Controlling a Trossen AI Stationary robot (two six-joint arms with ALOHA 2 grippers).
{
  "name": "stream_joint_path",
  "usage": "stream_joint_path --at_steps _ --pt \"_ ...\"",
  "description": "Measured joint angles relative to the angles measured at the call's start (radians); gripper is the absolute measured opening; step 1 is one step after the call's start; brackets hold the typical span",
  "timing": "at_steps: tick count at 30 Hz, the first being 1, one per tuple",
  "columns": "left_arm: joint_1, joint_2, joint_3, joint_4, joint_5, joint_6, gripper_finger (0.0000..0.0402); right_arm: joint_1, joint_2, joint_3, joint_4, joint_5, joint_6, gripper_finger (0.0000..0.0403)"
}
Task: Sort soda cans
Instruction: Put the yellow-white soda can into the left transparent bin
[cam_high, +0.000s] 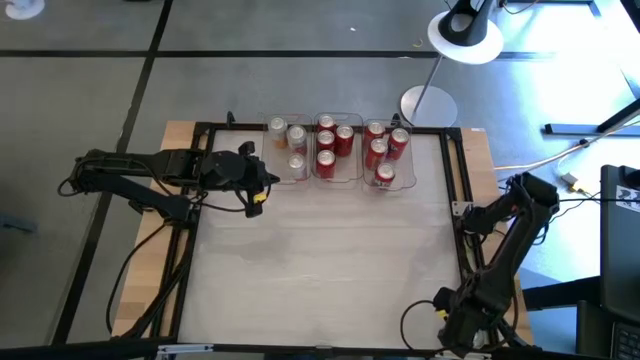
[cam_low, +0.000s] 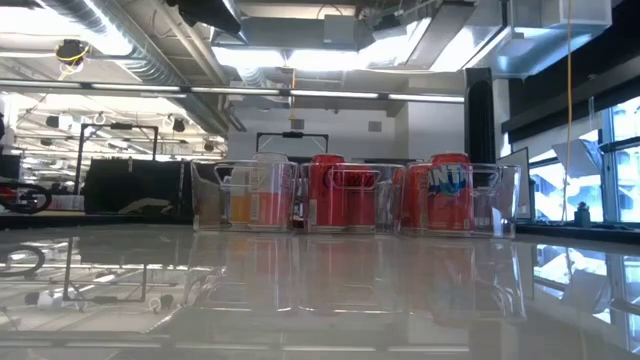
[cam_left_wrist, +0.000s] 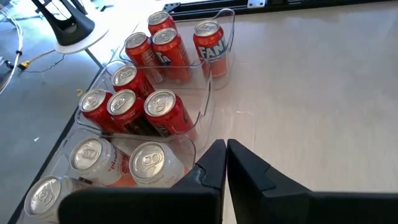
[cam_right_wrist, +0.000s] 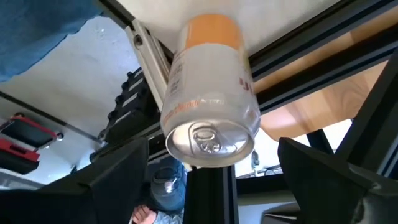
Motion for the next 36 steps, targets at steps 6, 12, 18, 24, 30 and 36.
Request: stream_joint_path --at_steps 6,12,18,24,30,36 --pt "0.000 0.000 0.000 -0.005 0.000 0.000 0.0008 -0.001 0.022 0.000 0.001 -0.003 0.015 0.0353" --pt "0.000 0.000 0.000 -0.005 0.000 0.000 0.0008 -0.001 0.025 -0.022 -0.014 -0.008 0.017 0.0353" --pt "0.000 0.000 0.000 -0.005 0.000 0.000 0.0008 -0.001 0.023 -0.066 0.045 -0.010 0.013 0.0353" --pt "0.000 0.000 0.000 -0.004 0.000 0.000 0.0008 0.006 0.024 -0.096 0.088 -0.015 0.011 0.0353" --pt "0.000 0.000 0.000 -0.004 0.001 -0.002 0.0008 0.033 0.025 -0.125 0.170 -0.066 0.022 0.0353" --pt "0.000 0.000 0.000 -0.004 0.001 -0.005 0.0008 0.044 0.024 -0.152 0.221 -0.085 0.035 0.0353"
